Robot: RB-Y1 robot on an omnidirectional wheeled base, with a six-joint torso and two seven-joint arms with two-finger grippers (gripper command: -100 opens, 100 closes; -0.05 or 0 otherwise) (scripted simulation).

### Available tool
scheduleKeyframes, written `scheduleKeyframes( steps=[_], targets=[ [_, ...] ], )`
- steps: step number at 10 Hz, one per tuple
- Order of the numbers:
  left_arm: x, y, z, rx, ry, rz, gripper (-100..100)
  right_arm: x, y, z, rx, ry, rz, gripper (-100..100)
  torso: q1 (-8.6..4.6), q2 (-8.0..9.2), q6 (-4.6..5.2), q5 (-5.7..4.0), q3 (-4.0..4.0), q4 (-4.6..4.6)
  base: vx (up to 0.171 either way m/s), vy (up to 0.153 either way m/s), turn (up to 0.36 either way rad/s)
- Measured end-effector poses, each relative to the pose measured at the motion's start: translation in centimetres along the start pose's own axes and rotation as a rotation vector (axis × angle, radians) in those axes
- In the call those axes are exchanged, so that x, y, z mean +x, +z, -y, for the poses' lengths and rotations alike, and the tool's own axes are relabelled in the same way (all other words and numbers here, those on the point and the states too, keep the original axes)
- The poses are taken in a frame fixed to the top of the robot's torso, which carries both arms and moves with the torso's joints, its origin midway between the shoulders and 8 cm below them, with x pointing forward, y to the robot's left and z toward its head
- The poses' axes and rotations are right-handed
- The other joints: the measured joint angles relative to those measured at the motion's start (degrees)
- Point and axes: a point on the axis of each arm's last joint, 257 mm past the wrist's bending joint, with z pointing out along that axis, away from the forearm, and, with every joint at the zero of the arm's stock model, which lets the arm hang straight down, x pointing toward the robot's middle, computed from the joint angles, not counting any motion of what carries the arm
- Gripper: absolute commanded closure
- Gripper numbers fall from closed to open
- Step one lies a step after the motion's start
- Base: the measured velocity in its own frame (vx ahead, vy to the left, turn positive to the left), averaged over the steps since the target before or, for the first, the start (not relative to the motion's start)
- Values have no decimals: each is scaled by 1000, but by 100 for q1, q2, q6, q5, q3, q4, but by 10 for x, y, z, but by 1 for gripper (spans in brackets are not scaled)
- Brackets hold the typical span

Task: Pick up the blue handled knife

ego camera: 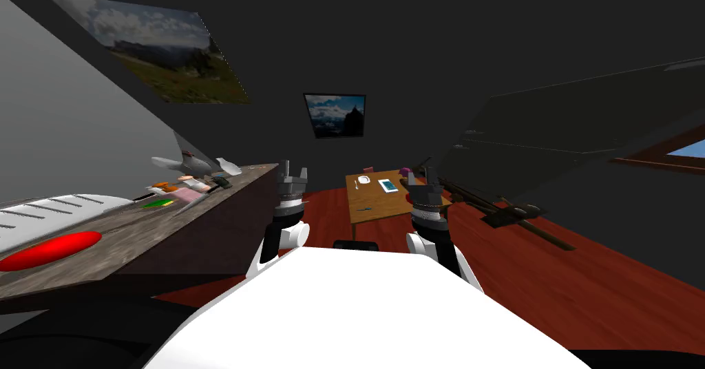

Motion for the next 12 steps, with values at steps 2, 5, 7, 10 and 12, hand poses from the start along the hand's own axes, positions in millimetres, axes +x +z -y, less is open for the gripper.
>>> scheduleKeyframes(
  steps=[2, 5, 7, 10, 12],
  targets=[
    [0, 0, 0, 0, 0, 0, 0, 11, -6, 17, 45, -23, -58, -100, -11, 11, -3, -2, 6, 2, -43, -28, 284],
    [0, 0, 0, 0, 0, 0, 0, 24, -22, 51, 139, -66, -146, -100, -16, 23, -3, -4, 13, 5, -55, -31, 229],
    [0, 0, 0, 0, 0, 0, 0, 27, -31, 66, 183, -93, -195, -100, -12, 17, -1, -3, 10, 4, -56, -16, 283],
    [0, 0, 0, 0, 0, 0, 0, 33, -50, 101, 266, -142, -278, -100, -14, 18, -2, -3, 10, 4, -66, -25, 324],
    [0, 0, 0, 0, 0, 0, 0, 38, -64, 120, 325, -179, -335, -100, -18, 22, 4, -4, 13, 6, -62, -21, 217]
  ],
)
